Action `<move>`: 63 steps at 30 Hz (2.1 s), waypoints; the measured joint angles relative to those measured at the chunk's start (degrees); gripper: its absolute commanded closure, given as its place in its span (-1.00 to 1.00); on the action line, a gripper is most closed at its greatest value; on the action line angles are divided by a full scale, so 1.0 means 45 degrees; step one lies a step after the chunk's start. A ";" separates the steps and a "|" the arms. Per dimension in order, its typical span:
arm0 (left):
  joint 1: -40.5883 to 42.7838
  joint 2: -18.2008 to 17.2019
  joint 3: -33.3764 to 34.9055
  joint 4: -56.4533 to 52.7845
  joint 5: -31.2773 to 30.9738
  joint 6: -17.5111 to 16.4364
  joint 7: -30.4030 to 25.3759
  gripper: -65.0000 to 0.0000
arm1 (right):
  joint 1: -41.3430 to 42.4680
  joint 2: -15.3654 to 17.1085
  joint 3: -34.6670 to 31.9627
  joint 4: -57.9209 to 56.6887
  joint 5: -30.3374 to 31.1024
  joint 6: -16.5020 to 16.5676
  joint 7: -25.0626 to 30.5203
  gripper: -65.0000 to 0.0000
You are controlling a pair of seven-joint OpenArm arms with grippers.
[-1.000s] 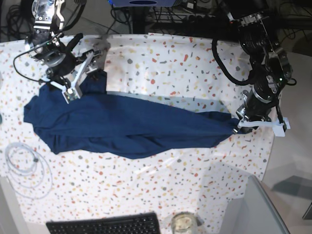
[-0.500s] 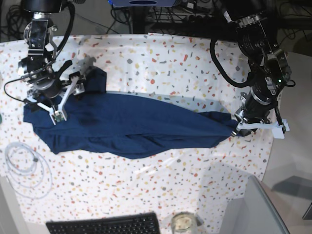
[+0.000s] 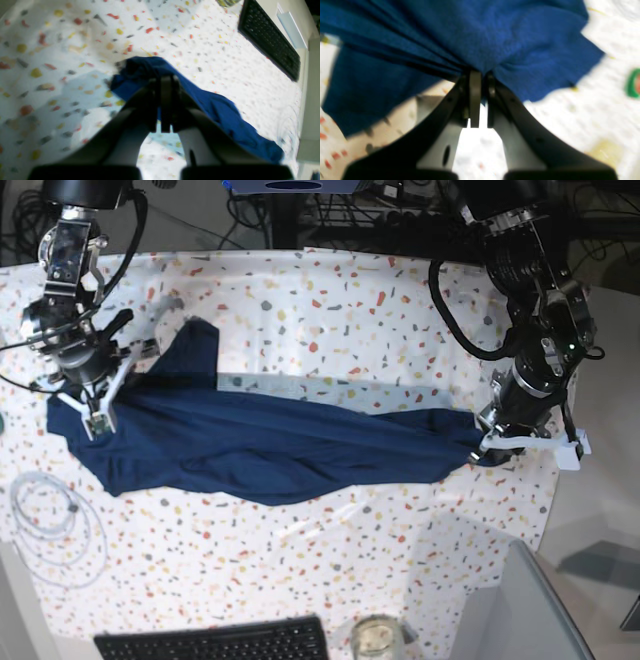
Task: Layout the t-shirt on the table in an organized manner, then fold the t-shirt properly
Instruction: 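Lift the shirt with both grippers and swing it flat over the cloth, then lower the shirt edge with both grippers and drag it taut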
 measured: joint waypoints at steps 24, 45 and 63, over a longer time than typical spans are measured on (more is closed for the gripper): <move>-0.6436 0.1132 0.1316 -0.1185 0.0024 -0.0015 0.0180 1.00 | 0.8131 0.3837 -0.0826 -0.1987 0.0233 0.1370 -0.2822 1.00; -0.6674 0.1520 0.1297 -0.0753 -0.0136 0.0010 -0.1525 1.00 | 0.9899 0.5571 -0.3007 0.0933 0.0141 0.1219 -0.4158 1.00; 0.2074 -0.0364 0.1307 0.0651 -0.0015 -0.0087 -0.1554 1.00 | 0.0238 0.3050 -0.3104 0.4367 0.0160 0.1297 -0.4993 1.00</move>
